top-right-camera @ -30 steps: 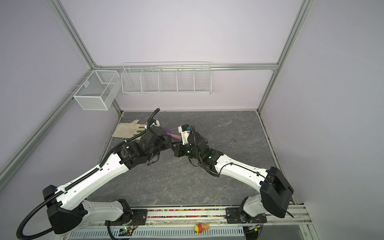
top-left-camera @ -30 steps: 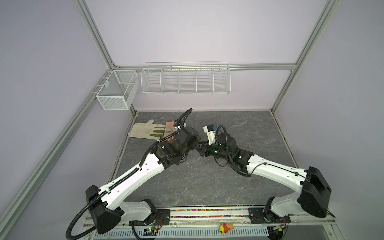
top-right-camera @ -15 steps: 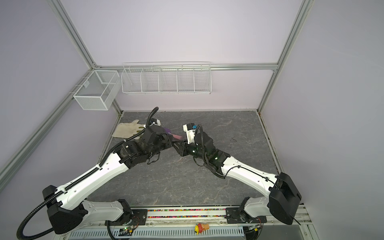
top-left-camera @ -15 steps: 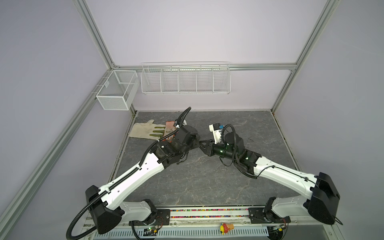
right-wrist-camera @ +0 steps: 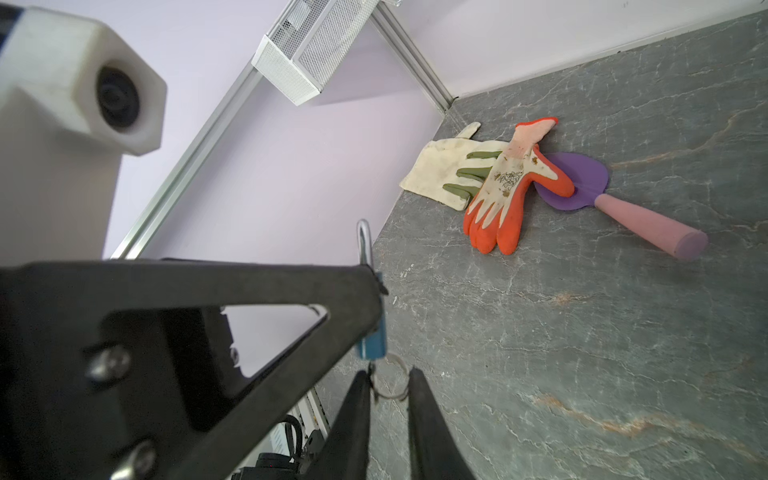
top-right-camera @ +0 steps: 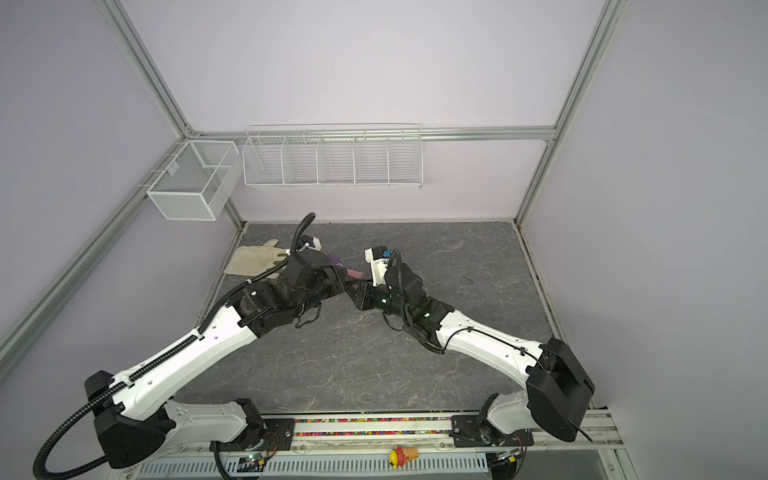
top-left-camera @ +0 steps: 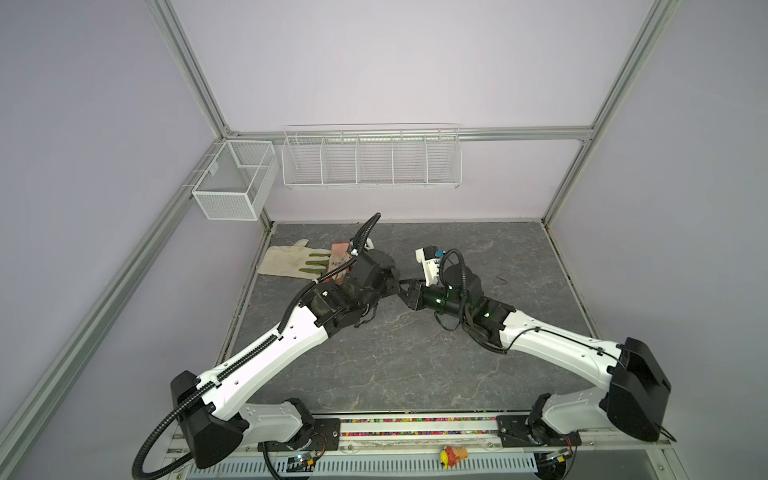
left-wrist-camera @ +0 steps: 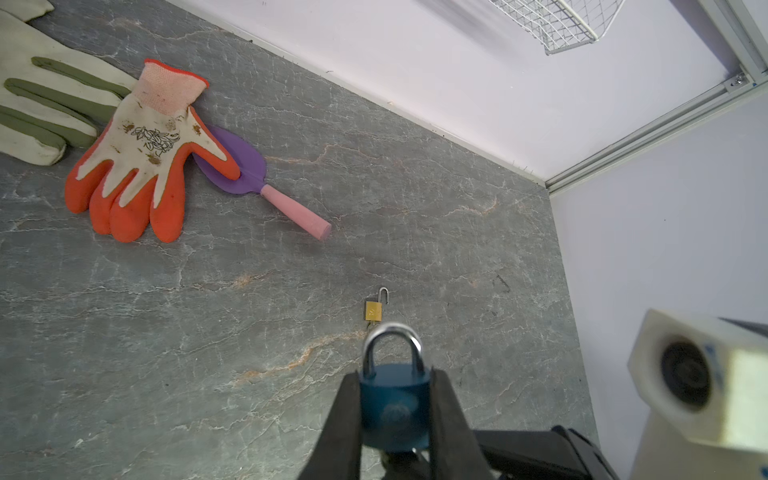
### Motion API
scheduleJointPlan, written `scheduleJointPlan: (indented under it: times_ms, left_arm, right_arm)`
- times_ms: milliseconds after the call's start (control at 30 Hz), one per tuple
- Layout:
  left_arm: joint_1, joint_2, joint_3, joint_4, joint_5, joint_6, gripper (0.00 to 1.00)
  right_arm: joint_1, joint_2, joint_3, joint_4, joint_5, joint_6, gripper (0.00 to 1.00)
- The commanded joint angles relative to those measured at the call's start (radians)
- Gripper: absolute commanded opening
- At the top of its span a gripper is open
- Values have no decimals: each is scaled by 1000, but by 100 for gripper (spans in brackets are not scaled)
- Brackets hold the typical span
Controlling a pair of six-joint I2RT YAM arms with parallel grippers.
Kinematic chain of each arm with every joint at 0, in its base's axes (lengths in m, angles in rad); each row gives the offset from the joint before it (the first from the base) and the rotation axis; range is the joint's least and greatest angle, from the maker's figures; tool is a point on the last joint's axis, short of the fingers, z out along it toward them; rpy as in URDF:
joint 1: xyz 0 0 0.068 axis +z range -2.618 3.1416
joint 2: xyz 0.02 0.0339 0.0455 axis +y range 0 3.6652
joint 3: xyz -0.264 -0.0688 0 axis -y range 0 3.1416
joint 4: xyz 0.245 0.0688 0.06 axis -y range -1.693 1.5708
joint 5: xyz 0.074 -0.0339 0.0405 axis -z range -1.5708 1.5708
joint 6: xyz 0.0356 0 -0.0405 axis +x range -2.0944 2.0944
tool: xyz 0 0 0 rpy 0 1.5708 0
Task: Unlock with the key
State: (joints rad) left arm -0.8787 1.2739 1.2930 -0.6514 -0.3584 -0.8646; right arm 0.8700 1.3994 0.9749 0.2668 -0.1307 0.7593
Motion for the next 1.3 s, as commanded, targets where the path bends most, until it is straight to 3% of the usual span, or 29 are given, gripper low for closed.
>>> scheduleJointPlan:
  times_ms: [0, 333, 667, 933, 1067, 1267]
  left_arm:
    - [3, -16, 2, 16, 5, -20, 0]
    - [3, -18, 6, 19, 8, -22, 0]
    - [3, -35, -13, 34, 9, -69, 0]
    - [3, -49, -46, 116, 129, -101, 0]
    - [4, -67, -76, 128, 161, -114, 0]
    - [4, -88, -139, 193, 256, -157, 0]
  right_arm:
    - [-6, 12, 30, 43, 3, 2, 20]
    - [-6, 28, 38, 25, 0, -1, 16]
    - [-6, 30, 43, 18, -4, 51, 6]
    - [-6, 24, 34, 121, -44, 169, 6]
    - [-5, 10, 46, 92, -32, 249, 6]
    - [-4, 7, 42, 211, -75, 331, 6]
